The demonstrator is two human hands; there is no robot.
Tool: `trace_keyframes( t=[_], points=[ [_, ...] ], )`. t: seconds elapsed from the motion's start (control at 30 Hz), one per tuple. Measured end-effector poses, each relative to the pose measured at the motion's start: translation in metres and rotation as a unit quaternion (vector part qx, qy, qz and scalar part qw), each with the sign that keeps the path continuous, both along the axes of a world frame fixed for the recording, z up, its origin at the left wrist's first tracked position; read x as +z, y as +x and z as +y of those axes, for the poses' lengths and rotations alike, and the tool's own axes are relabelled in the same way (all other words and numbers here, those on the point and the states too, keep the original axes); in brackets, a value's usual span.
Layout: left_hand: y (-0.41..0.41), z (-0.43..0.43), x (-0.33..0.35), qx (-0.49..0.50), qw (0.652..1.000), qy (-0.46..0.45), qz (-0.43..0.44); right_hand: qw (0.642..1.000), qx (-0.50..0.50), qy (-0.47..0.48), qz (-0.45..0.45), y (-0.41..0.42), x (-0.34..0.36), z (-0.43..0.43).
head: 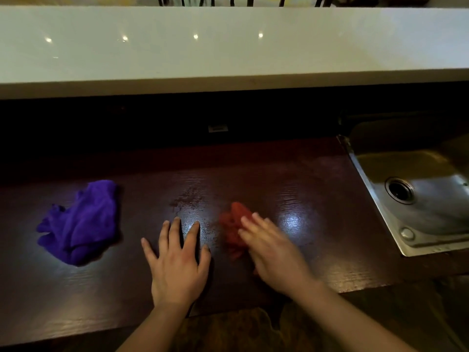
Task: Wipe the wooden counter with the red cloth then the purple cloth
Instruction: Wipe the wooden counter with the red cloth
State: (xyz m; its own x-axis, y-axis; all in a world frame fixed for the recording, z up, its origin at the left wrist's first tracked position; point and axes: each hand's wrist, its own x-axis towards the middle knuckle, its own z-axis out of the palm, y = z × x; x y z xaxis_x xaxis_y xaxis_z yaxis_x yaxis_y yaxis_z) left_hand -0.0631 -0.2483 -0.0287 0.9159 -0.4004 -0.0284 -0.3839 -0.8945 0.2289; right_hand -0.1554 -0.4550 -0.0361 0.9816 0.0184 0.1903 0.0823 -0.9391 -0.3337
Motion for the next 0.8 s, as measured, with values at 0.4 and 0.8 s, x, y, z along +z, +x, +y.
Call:
trace_keyframes(
  t=[0.4, 0.8],
  points=[
    [0.001, 0.002, -0.003, 0.003, 1.0, 0.004, -0.006, 0.998, -0.014, -0.054, 0.023, 0.051, -0.004, 0.044],
    [-0.001, 0.001, 0.002, 0.004, 1.0, -0.014, -0.005, 0.996, -0.063, -0.055, 0.045, -0.075, 0.0, -0.045]
  ],
)
